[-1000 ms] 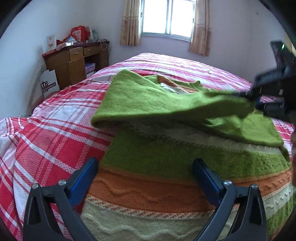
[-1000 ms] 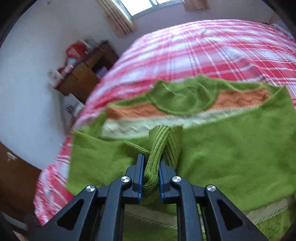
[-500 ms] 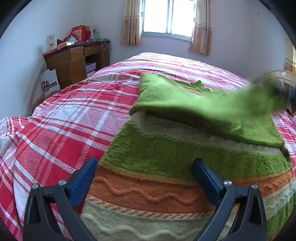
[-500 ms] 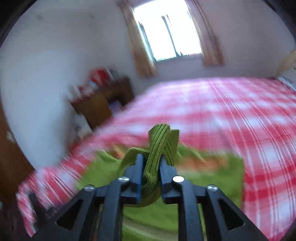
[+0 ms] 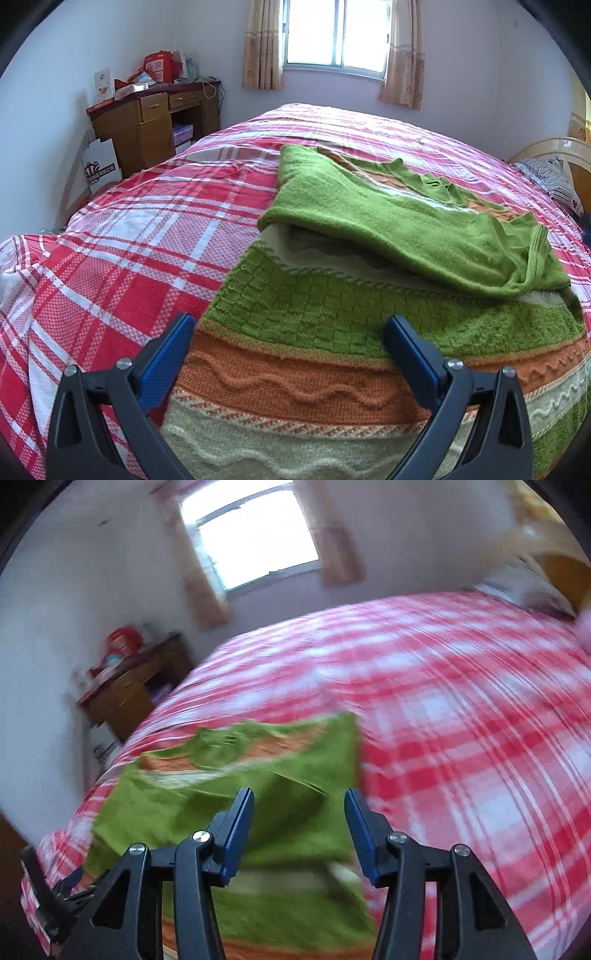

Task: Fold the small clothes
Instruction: 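Grasp the folded sleeve edge with the right gripper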

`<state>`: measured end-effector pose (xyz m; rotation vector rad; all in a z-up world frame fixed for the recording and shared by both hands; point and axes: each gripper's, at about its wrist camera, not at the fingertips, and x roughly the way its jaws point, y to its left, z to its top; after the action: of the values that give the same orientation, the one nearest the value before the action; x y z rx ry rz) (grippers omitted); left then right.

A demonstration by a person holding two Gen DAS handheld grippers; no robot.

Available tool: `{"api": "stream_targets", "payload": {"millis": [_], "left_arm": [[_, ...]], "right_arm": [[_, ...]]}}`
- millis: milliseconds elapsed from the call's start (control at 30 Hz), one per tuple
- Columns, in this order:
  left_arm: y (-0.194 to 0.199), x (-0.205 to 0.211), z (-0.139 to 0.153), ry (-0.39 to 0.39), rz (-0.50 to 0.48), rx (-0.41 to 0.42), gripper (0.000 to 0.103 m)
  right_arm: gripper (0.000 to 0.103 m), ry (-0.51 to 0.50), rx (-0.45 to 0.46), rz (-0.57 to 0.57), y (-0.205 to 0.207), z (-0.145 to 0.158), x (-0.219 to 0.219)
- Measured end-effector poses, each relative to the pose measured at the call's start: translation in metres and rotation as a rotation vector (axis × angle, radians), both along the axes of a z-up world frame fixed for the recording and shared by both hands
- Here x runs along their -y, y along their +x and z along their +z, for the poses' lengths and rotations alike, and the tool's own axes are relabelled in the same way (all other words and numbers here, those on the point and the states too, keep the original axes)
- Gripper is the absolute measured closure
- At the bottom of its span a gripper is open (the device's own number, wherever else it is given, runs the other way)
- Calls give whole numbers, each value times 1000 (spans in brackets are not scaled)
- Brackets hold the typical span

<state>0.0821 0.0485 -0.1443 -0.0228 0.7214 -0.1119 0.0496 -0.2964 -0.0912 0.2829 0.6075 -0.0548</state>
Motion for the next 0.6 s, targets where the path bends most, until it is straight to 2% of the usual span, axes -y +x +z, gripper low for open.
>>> {"api": "stream_targets", "payload": {"millis": [100,200,267,367,500,600], "left_arm": [[0,1,0,0,1,1,0],[0,1,0,2,0,-1,0],[1,0,1,-1,-1,-2,0],[0,-1,1,-4,-1,-1,0],[0,-2,0,-3,0,0,0],[0,-2,1,-3,0,0,0]], "right_arm": [[51,26,-38,144,40,-2,-32],[51,52,-112,216,64,-20,-53],[51,65,-152,222,67,-33,-52],[51,84,-229,164,47,-55,-31],[51,81,-261,83,-13,-63,5],[51,60,-279,53,-39,-59,16]]}}
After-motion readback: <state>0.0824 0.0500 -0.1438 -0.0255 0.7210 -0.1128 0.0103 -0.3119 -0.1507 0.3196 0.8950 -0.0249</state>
